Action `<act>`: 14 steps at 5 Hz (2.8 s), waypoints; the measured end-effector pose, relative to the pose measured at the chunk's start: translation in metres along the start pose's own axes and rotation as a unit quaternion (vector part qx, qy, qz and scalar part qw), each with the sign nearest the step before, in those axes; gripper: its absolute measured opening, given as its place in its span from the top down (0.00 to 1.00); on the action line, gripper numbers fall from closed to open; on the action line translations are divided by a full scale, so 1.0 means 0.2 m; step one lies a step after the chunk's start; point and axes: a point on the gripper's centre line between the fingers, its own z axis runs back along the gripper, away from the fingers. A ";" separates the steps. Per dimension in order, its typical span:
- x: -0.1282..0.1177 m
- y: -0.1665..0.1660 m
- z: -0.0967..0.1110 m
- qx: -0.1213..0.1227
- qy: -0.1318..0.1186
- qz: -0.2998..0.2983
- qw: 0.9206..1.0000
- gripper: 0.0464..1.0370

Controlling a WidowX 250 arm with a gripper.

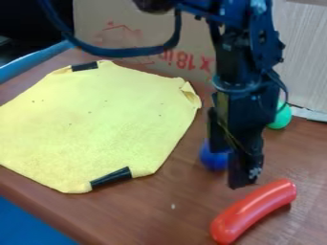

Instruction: Take red toy put into to the cloth

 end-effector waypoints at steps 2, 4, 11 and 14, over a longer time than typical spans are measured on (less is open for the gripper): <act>0.02 -0.11 -0.04 -0.010 -0.002 -0.009 1.000 0.04; 0.01 -0.17 -0.12 -0.001 0.009 -0.021 1.000 0.08; -0.17 0.19 0.05 -0.057 -0.054 0.176 0.981 0.59; -0.36 0.54 0.08 -0.063 -0.111 0.428 0.895 0.59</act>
